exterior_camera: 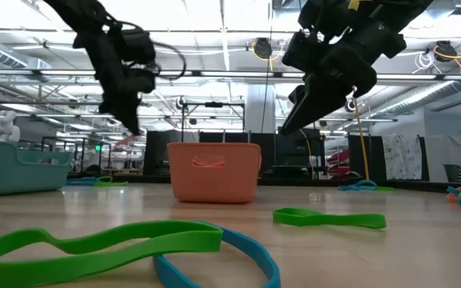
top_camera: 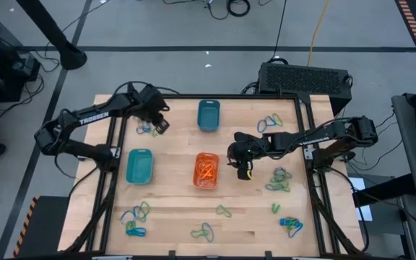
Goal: Sort rubber bands into baskets
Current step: Put the orange rubber band into the orange bin
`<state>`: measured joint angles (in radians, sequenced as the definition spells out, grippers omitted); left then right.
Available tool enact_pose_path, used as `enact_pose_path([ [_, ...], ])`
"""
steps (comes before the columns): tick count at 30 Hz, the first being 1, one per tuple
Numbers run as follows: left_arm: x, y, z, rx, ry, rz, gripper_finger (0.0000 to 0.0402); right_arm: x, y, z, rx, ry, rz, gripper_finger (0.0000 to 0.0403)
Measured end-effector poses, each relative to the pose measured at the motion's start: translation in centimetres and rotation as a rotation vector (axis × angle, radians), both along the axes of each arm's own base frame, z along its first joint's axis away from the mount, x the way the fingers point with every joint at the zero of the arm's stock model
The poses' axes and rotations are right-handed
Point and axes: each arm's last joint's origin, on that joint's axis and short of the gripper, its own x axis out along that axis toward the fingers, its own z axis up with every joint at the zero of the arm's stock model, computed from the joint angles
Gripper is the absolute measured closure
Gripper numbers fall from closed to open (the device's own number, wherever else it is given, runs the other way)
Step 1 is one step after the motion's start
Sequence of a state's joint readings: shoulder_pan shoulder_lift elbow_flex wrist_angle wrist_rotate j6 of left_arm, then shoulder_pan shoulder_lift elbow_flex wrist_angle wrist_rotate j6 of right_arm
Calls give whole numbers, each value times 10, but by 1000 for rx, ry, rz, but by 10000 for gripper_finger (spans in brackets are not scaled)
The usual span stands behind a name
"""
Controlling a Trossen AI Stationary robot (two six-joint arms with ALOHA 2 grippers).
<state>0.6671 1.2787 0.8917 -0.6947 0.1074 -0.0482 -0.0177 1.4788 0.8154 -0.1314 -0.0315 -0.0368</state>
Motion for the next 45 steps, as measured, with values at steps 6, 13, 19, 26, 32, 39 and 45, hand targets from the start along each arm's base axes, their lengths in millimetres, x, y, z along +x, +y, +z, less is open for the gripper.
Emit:
enact_pose_path([
  [6, 39, -35, 4, -62, -182, -192, 400, 0, 0, 0, 5, -2, -5, 259],
  [13, 79, -85, 1, -45, -296, -412, 400, 4, 0, 5, 4, -65, -5, 259],
  [19, 106, -121, -14, -47, -341, -554, 400, 7, 0, 8, -1, -108, 1, 259],
  [26, 131, -145, -39, -50, -370, -638, 400, 7, 3, 8, -5, -107, 14, 259],
  [32, 138, -149, -53, -54, -355, -652, 400, 7, 4, 8, -4, -107, 16, 259],
  [39, 138, -149, -54, -51, -351, -655, 364, 7, 4, 8, -4, -107, 16, 259],
  [45, 138, -149, -54, -51, -350, -655, 316, 7, 4, 8, -5, -106, 16, 259],
])
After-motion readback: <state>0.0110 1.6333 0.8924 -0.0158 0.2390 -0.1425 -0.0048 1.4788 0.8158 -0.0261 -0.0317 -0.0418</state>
